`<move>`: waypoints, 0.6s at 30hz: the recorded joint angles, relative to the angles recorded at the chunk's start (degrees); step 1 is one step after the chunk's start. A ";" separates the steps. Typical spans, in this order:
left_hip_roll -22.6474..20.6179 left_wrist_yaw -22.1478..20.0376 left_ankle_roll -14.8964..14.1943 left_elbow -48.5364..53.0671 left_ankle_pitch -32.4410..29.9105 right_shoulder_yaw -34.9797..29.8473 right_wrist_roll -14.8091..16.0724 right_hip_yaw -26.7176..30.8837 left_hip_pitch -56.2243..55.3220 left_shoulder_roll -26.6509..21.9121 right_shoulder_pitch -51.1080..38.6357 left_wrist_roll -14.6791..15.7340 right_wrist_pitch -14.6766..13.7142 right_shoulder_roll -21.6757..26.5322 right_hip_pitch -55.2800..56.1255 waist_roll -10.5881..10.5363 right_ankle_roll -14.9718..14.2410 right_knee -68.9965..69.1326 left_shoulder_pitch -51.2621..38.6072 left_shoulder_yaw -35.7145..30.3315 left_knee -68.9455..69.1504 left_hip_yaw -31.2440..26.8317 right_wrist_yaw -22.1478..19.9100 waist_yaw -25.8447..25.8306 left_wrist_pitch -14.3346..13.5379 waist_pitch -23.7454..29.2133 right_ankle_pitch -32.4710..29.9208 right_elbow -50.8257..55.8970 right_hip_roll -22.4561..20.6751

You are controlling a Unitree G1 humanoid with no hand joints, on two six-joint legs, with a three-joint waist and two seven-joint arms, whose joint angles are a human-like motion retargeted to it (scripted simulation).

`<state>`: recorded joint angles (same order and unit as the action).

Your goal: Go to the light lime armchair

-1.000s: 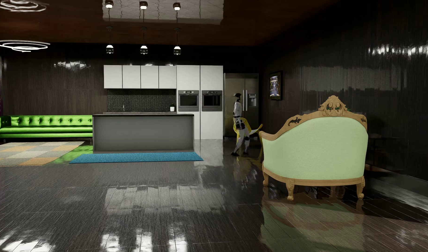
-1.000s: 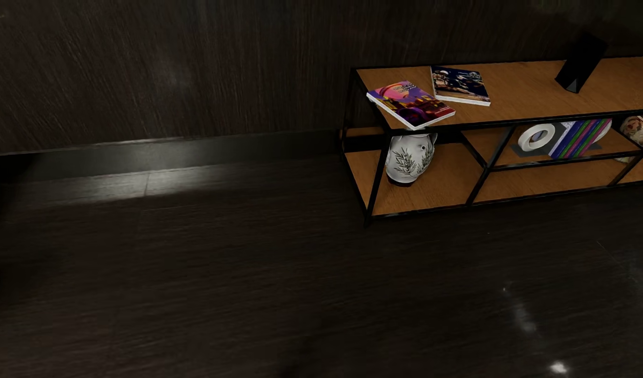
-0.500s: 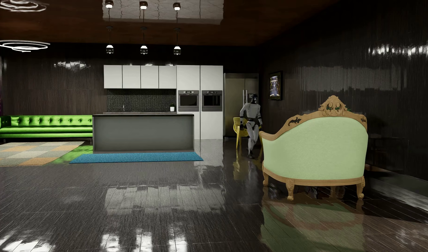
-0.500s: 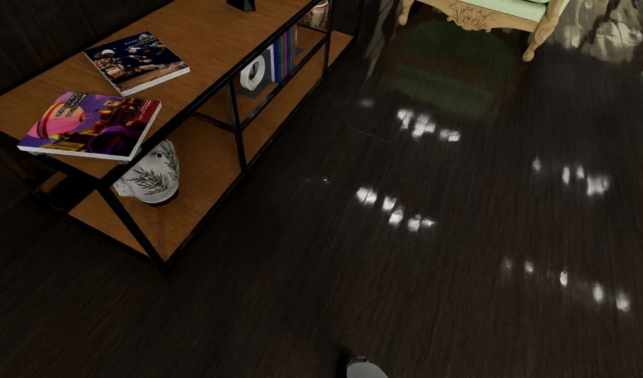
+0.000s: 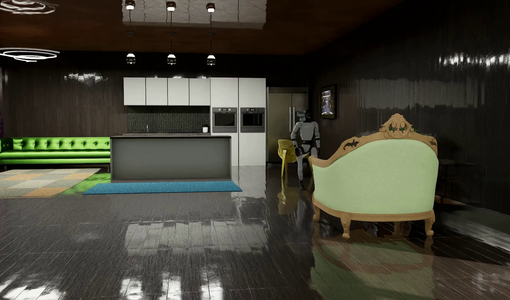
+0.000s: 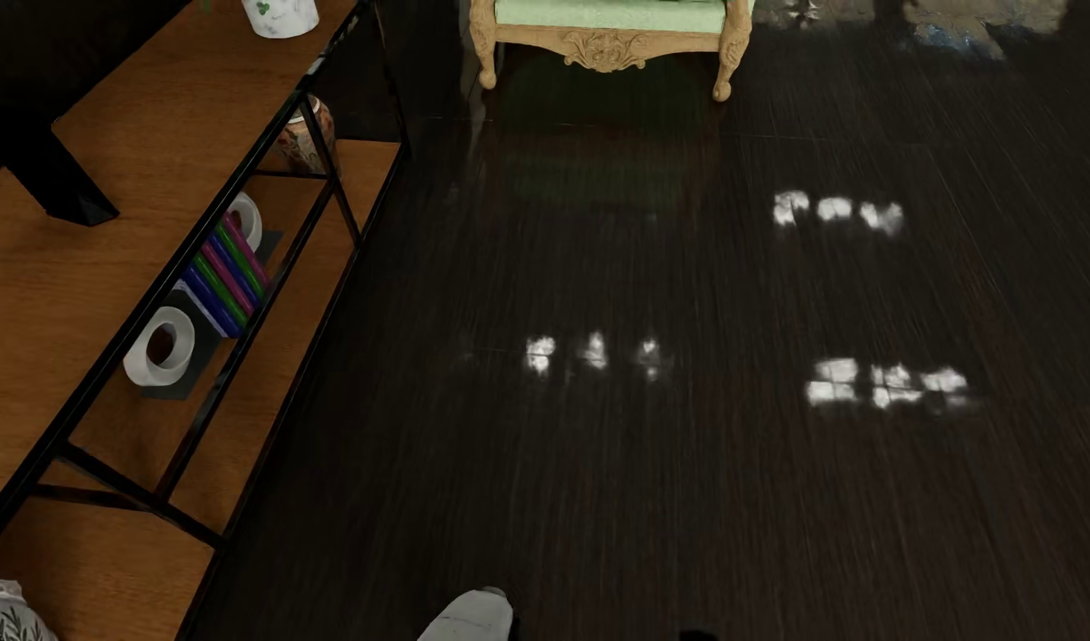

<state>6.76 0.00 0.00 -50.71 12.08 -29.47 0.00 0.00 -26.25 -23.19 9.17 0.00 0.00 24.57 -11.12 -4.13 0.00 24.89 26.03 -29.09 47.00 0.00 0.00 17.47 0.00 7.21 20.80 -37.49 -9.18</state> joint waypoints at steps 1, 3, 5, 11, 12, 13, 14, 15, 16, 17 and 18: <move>-0.09 0.00 0.00 -0.34 -1.67 2.70 0.00 0.00 -1.31 0.17 -2.75 0.00 0.00 0.35 -3.94 -0.08 0.00 -1.09 1.38 -0.10 -10.68 0.00 0.00 1.22 0.00 -0.87 2.52 2.54 0.58; 0.88 0.00 0.00 -0.66 -0.14 6.20 0.00 0.00 -3.90 0.01 -5.99 0.00 0.00 1.63 -9.51 -0.68 0.00 -1.42 3.48 -0.41 -19.99 0.00 0.00 3.84 0.00 -2.84 4.09 7.27 2.11; 0.33 0.00 0.00 -2.50 -5.02 8.77 0.00 0.00 -7.45 0.06 -6.15 0.00 0.00 1.07 -12.40 1.20 0.00 3.25 4.01 -1.14 -9.14 0.00 0.00 7.62 0.00 -2.91 -2.35 8.41 8.39; -8.16 0.00 0.00 3.46 1.00 -1.90 0.00 0.00 13.33 3.39 2.06 0.00 0.00 -1.72 17.21 0.84 0.00 56.52 -3.95 2.83 -5.17 0.00 0.00 -10.23 0.00 -0.83 -24.44 -5.40 7.92; -8.11 0.00 0.00 7.60 1.05 -1.01 0.00 0.00 19.54 3.79 5.98 0.00 0.00 -1.63 22.08 -0.74 0.00 52.62 -5.43 3.31 -8.99 0.00 0.00 -13.80 0.00 -0.52 -25.98 -6.05 6.40; -7.88 0.00 0.00 11.41 1.30 -6.42 0.00 0.00 25.05 3.55 5.93 0.00 0.00 -3.67 26.04 -0.72 0.00 43.28 -7.09 5.66 -12.18 0.00 0.00 -16.27 0.00 -0.22 -30.23 -15.64 5.39; -7.22 0.00 0.00 16.11 1.68 -10.12 0.00 0.00 30.28 3.62 9.00 0.00 0.00 -2.45 29.30 -1.43 0.00 31.15 -8.75 7.94 -15.06 0.00 0.00 -18.87 0.00 -0.25 -35.60 -15.23 4.75; -6.59 0.00 0.00 19.67 2.93 -12.24 0.00 0.00 34.70 3.46 11.38 0.00 0.00 -2.40 31.90 -1.60 0.00 18.79 -10.36 8.09 -17.35 0.00 0.00 -21.01 0.00 -0.66 -37.87 -16.86 4.70; -6.20 0.00 0.00 22.84 4.89 -13.61 0.00 0.00 38.66 2.74 13.29 0.00 0.00 -2.71 33.07 -0.96 0.00 7.54 -12.49 9.78 -18.37 0.00 0.00 -22.86 0.00 -1.01 -29.78 -18.26 5.37; -5.68 0.00 0.00 25.15 7.17 -15.71 0.00 0.00 41.23 2.00 15.04 0.00 0.00 -2.60 34.57 -0.43 0.00 1.32 -14.31 10.54 -18.53 0.00 0.00 -24.77 0.00 -1.56 -12.40 -18.76 6.15; -4.56 0.00 0.00 26.41 9.30 -16.55 0.00 0.00 43.12 1.58 16.57 0.00 0.00 -2.76 36.16 -0.10 0.00 2.76 -15.53 11.99 -17.88 0.00 0.00 -26.52 0.00 -1.99 -0.91 -19.32 7.00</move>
<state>2.19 0.00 0.00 -24.30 21.38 -46.02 0.00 0.00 16.87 -21.61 25.74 0.00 0.00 21.81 25.04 -4.23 0.00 27.65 10.50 -17.10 29.12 0.00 0.00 -9.04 0.00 5.22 19.89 -56.81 -2.18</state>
